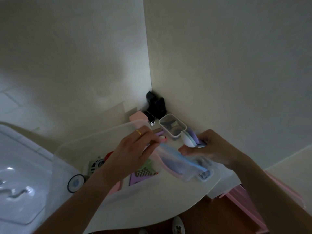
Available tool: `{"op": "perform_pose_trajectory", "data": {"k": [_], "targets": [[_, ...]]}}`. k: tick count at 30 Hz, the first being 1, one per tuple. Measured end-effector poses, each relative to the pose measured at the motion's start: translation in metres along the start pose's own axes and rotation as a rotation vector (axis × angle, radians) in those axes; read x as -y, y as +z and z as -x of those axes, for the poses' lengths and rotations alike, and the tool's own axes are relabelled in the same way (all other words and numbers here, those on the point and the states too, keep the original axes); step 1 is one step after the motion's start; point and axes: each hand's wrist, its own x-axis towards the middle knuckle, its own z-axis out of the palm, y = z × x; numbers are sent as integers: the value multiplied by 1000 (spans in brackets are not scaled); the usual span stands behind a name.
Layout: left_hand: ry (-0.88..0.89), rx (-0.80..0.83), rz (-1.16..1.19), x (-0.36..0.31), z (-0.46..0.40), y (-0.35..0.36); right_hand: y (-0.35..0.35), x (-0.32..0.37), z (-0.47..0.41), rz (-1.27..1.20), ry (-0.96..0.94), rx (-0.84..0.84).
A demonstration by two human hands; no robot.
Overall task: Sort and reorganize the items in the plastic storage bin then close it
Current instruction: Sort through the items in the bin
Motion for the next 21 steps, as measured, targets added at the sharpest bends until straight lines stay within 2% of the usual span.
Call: {"op": "perform_pose_trajectory", "data": {"k": [5, 9, 13, 16, 18, 19, 21], "targets": [[24, 11, 17, -3, 0, -4, 3, 3, -1, 51, -49, 42], [-25, 134, -72, 6, 3, -9, 4, 8, -7, 133, -61, -4], [322, 166, -382, 30, 10, -10, 4, 7, -12, 98, 0, -30], [340, 115, -458, 48, 15, -12, 11, 5, -12, 29, 44, -16], [238, 58, -471, 55, 21, -10, 16, 5, -12, -50, 68, -27], [121, -4, -452, 53, 22, -7, 19, 5, -12, -93, 90, -44], [-270, -205, -260, 32, 22, 3, 28, 9, -13, -210, 122, -99]]}}
